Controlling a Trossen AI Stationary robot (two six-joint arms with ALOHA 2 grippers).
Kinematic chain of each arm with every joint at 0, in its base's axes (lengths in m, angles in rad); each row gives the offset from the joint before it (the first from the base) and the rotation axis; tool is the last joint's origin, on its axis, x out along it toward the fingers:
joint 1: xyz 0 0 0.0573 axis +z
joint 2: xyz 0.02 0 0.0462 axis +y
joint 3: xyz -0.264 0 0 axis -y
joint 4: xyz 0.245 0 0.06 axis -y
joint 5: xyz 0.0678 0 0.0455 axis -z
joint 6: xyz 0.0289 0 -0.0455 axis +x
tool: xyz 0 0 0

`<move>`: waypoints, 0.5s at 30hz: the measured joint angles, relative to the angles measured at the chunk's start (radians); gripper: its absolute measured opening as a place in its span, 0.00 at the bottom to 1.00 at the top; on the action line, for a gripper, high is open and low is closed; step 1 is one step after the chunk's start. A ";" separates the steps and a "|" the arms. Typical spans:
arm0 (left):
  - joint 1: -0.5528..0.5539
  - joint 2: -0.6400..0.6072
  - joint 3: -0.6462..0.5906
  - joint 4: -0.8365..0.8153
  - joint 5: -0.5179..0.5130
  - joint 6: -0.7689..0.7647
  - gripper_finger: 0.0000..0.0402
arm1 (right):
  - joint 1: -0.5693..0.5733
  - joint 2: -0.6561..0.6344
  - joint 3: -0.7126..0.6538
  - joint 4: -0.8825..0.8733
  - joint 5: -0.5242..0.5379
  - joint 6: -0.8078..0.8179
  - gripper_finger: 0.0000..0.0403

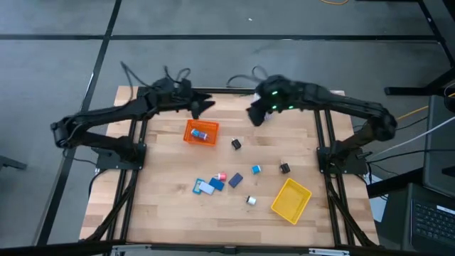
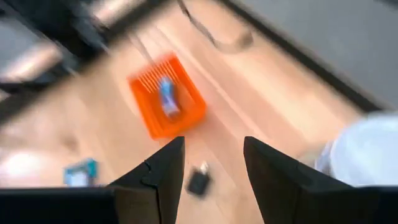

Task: Pick & Place Office items
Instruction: Put the top black charger adapter into the orange basket

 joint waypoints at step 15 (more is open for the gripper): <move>0.125 -0.316 0.000 -0.263 0.003 0.081 0.64 | 0.096 0.391 0.000 -0.044 0.072 0.189 0.43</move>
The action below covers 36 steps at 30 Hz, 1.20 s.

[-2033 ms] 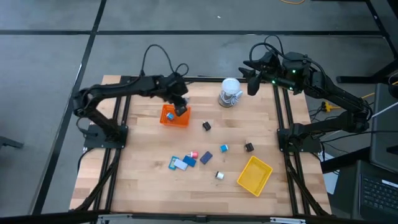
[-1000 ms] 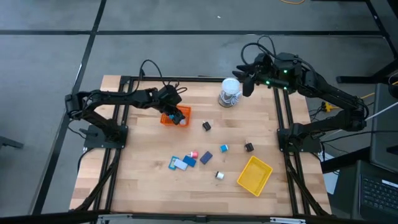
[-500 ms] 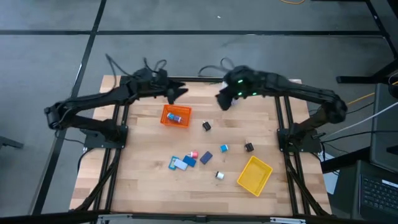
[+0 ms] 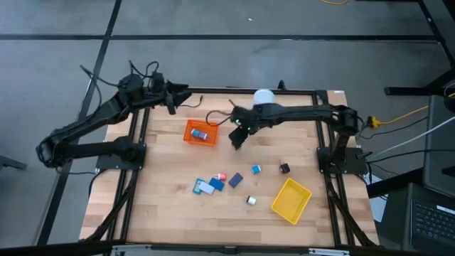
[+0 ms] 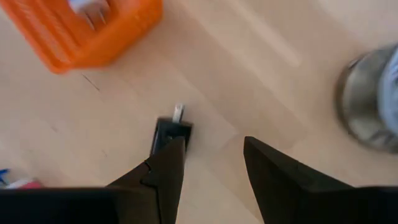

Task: Pick & Place Office items
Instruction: Put the top black charger adapter into the orange basket

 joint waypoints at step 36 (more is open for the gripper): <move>0.044 -0.056 0.000 -0.128 0.141 0.026 0.64 | 0.019 0.193 0.000 0.140 -0.117 0.143 0.60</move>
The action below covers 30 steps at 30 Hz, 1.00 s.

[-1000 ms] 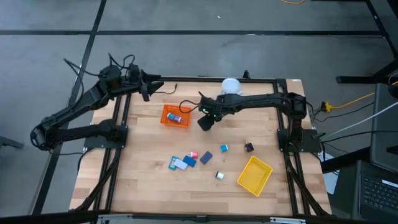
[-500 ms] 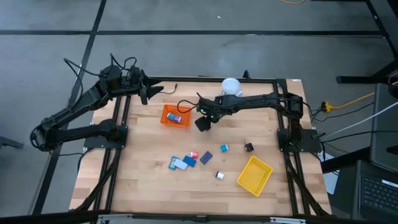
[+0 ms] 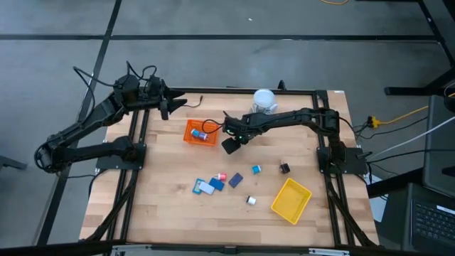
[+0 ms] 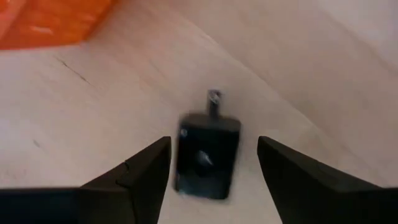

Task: Pick & Place Office items
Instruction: Put the top black charger adapter into the orange basket

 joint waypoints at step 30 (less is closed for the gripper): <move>0.000 0.000 0.000 0.052 0.007 0.014 0.64 | -0.071 0.008 0.406 0.078 -0.136 -0.078 0.36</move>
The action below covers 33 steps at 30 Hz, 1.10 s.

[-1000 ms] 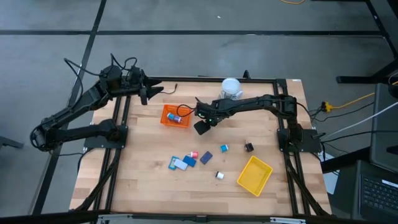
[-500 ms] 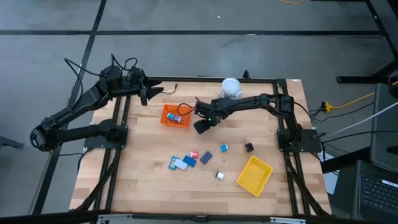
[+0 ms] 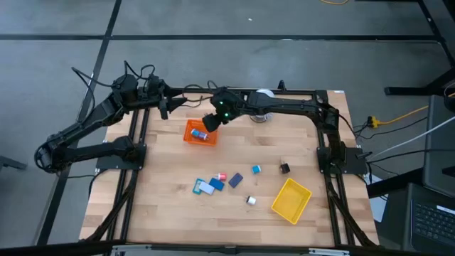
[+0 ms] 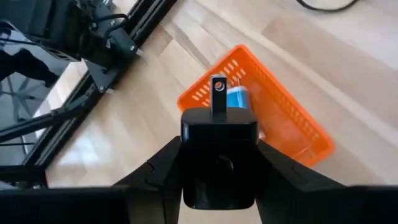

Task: Pick & Place Office items
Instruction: Put the top black charger adapter into the orange basket, then put the pink charger adapter into the orange basket

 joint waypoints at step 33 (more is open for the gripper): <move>0.000 0.012 0.000 -0.032 -0.004 0.029 0.63 | -0.057 -0.018 0.003 0.236 -0.174 -0.017 0.53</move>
